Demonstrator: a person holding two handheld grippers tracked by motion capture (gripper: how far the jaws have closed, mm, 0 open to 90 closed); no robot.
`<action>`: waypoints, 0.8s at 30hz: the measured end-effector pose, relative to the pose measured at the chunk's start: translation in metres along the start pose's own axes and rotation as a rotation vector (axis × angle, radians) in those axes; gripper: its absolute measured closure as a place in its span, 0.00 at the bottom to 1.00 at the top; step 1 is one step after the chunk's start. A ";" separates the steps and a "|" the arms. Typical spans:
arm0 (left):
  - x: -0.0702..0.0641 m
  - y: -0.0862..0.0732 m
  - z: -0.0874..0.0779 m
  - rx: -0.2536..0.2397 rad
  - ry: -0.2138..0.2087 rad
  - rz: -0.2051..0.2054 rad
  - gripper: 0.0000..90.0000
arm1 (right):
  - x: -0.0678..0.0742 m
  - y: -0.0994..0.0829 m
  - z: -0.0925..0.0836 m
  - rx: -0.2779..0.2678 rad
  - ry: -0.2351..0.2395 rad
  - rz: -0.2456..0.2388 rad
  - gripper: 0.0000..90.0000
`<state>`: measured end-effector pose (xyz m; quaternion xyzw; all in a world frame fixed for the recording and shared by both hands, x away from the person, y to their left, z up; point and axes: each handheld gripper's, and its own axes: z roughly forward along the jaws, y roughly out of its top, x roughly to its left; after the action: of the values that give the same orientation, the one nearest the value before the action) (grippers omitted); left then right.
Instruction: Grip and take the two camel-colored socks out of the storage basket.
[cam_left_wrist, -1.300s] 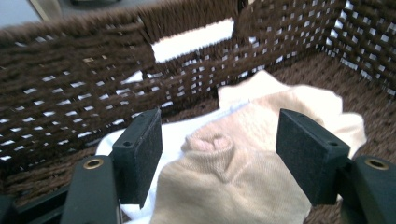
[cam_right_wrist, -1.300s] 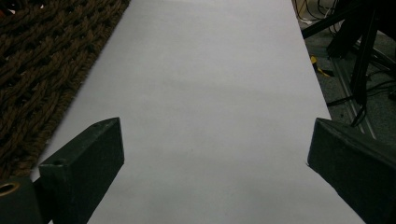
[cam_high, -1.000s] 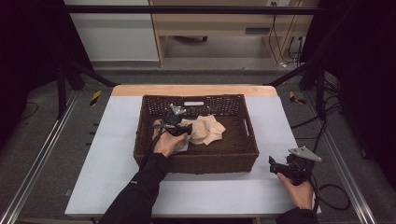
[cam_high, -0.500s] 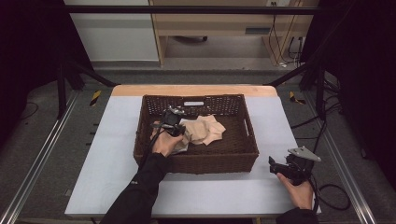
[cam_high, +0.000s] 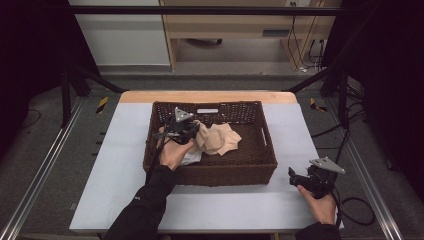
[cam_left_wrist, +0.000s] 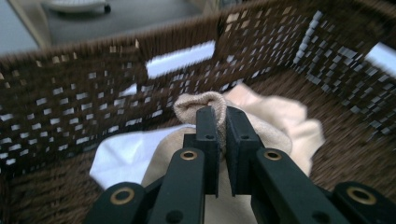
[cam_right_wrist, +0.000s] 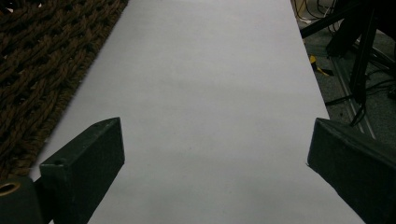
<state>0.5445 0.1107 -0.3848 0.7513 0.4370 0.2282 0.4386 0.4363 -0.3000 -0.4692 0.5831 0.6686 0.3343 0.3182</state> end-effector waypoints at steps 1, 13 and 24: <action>0.000 0.002 -0.003 -0.015 -0.003 -0.001 0.94 | 0.000 0.000 0.000 -0.003 -0.001 -0.001 0.05; 0.004 0.030 -0.045 -0.185 -0.052 -0.015 0.94 | -0.001 0.000 -0.001 -0.007 -0.006 -0.004 0.05; 0.010 0.044 -0.082 -0.268 -0.062 -0.017 0.94 | -0.002 0.001 -0.003 -0.027 -0.005 0.001 0.05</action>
<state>0.5100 0.1465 -0.3053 0.6890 0.3952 0.2576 0.5502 0.4343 -0.3023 -0.4669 0.5798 0.6628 0.3423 0.3276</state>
